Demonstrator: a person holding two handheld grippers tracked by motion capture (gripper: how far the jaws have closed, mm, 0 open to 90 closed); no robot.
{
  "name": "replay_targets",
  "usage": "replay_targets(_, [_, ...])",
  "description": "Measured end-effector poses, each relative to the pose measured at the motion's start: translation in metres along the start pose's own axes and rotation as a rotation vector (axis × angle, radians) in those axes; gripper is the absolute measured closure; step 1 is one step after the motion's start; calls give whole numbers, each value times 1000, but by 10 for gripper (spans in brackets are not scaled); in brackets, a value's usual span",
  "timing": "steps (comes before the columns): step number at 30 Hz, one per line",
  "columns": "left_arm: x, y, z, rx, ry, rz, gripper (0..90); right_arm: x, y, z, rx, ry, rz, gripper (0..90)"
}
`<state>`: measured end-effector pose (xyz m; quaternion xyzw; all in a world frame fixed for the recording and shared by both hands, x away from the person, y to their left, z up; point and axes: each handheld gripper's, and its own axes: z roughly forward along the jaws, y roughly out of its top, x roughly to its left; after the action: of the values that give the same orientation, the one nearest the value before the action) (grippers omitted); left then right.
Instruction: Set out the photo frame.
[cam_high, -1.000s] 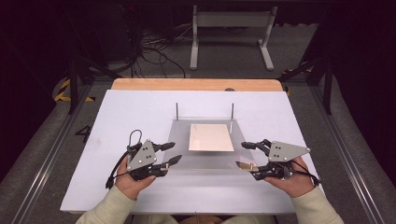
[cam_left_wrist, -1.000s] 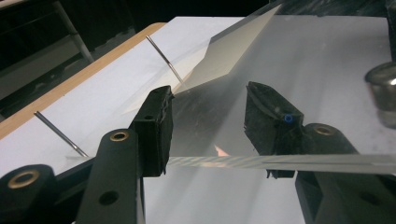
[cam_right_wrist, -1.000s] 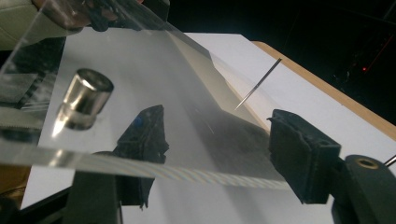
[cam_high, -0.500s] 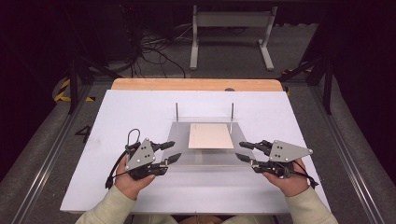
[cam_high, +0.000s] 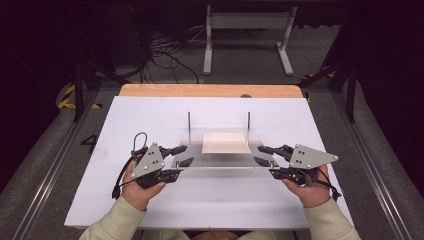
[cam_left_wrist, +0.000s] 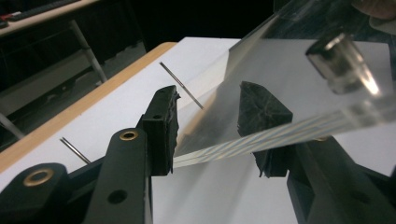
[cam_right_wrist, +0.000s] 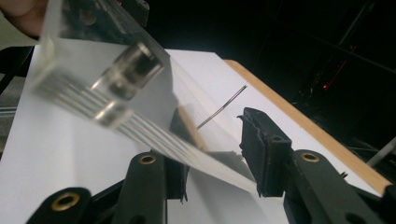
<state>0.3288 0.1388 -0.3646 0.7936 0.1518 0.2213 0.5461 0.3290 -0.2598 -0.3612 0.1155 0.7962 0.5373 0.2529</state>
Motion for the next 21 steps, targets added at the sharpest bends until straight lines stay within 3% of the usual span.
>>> replay_targets(8, [4, 22, -7, -58, 28, 16, 588, -8, 19, -7, -66, -49, -16, 618])
replay_targets(21, [7, 45, -18, -112, 77, 21, 603, -2, 46, -15, -113, -164, -90, 626])
